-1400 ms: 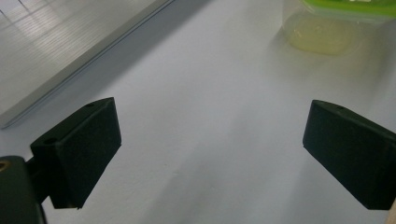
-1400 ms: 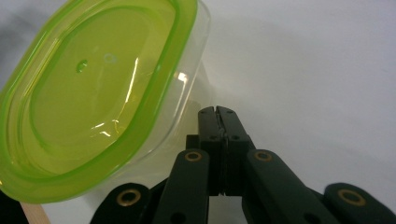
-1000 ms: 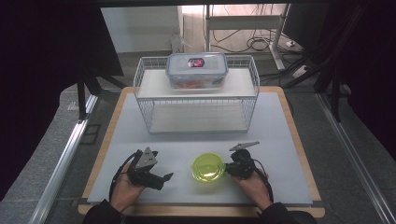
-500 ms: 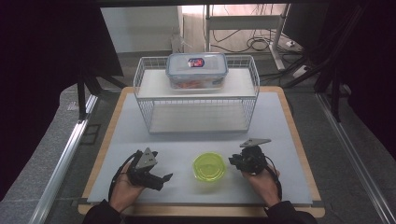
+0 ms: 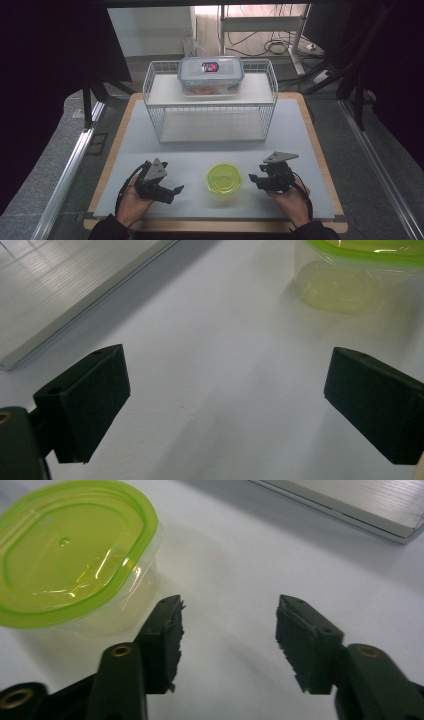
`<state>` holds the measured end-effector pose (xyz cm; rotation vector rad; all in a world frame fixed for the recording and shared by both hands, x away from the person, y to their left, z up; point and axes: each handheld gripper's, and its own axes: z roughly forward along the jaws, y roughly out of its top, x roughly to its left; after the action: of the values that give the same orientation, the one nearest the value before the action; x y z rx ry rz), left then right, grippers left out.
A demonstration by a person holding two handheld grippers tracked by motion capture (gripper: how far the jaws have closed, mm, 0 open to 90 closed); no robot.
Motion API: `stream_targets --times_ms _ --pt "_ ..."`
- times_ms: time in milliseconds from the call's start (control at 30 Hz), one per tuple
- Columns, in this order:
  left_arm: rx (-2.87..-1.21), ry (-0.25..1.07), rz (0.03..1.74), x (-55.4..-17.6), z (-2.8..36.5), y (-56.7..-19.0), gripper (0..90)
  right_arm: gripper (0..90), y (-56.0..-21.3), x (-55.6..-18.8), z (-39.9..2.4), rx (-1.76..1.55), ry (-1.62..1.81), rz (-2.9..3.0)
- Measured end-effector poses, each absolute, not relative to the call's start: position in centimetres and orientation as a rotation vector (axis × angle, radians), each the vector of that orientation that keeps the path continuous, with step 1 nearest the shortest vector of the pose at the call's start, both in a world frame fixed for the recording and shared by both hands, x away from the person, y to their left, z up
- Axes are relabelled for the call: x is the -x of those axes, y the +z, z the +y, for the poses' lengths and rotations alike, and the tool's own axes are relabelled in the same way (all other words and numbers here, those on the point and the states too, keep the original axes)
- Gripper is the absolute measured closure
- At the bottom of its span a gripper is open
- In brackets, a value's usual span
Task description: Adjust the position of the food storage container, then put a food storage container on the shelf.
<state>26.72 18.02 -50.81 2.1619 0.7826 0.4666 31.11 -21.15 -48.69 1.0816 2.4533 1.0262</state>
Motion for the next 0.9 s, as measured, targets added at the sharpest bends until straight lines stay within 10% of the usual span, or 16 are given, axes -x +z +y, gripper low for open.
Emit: stream_targets --times_ms 533,900 --pt "-2.164 0.470 0.779 -26.7 17.9 -50.8 4.3 2.1 -48.1 -30.9 -20.8 -1.071 1.087 2.468" --pt "-2.170 0.470 0.774 -26.7 17.8 -50.9 4.3 48.5 -48.0 -31.7 -19.4 -1.209 1.256 2.520"
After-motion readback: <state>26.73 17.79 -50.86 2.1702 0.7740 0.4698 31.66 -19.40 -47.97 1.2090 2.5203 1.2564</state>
